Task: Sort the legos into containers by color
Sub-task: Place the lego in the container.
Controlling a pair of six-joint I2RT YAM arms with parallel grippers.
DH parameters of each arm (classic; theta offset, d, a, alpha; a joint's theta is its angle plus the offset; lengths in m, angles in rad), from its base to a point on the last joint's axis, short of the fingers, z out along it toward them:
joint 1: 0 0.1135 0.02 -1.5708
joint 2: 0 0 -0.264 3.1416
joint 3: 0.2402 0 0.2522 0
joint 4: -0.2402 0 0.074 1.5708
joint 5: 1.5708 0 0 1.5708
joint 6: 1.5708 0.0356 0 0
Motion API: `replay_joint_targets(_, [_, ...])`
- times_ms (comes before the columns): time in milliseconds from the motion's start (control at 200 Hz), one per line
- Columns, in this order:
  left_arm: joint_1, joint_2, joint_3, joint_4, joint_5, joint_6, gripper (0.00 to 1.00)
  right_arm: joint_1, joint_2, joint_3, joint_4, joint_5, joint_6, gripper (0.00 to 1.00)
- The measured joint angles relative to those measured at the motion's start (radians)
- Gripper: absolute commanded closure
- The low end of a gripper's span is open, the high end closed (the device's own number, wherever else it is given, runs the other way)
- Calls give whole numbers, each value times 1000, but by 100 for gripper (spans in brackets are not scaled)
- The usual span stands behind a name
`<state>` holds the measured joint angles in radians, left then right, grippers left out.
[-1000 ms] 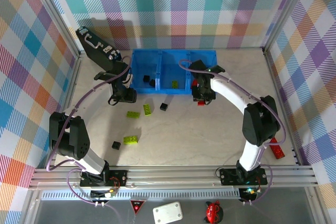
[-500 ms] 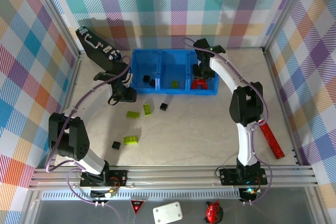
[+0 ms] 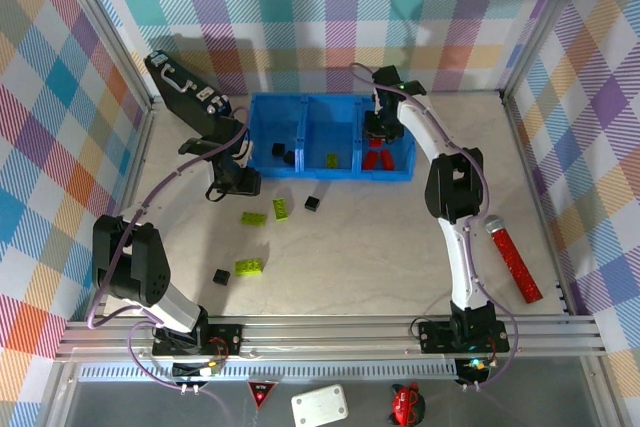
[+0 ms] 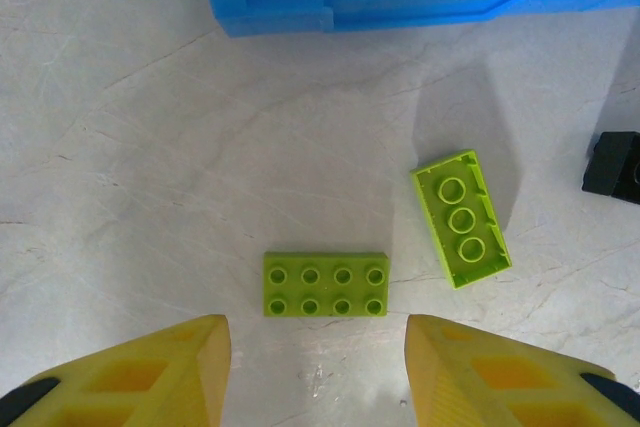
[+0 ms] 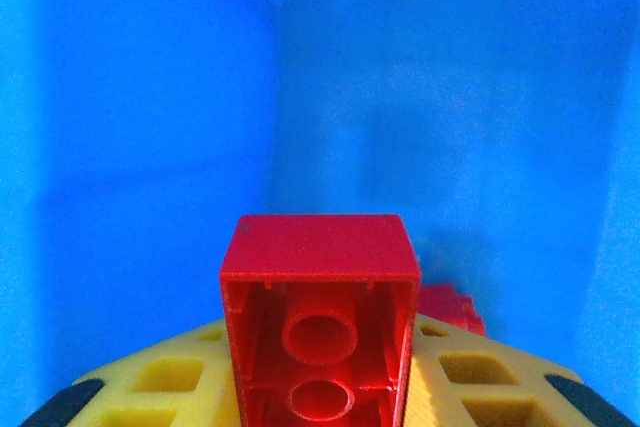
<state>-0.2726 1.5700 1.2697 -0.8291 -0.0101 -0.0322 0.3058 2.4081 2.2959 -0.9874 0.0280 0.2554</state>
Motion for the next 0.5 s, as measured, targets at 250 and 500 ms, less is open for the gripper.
replay_joint_targets(250, [0,0,-4,14,1,0,51,-16,118,84,44,-60,-10,62])
replay_joint_targets(500, [0,0,-4,21,0,0,51,-19,165,117,42,-59,-10,53])
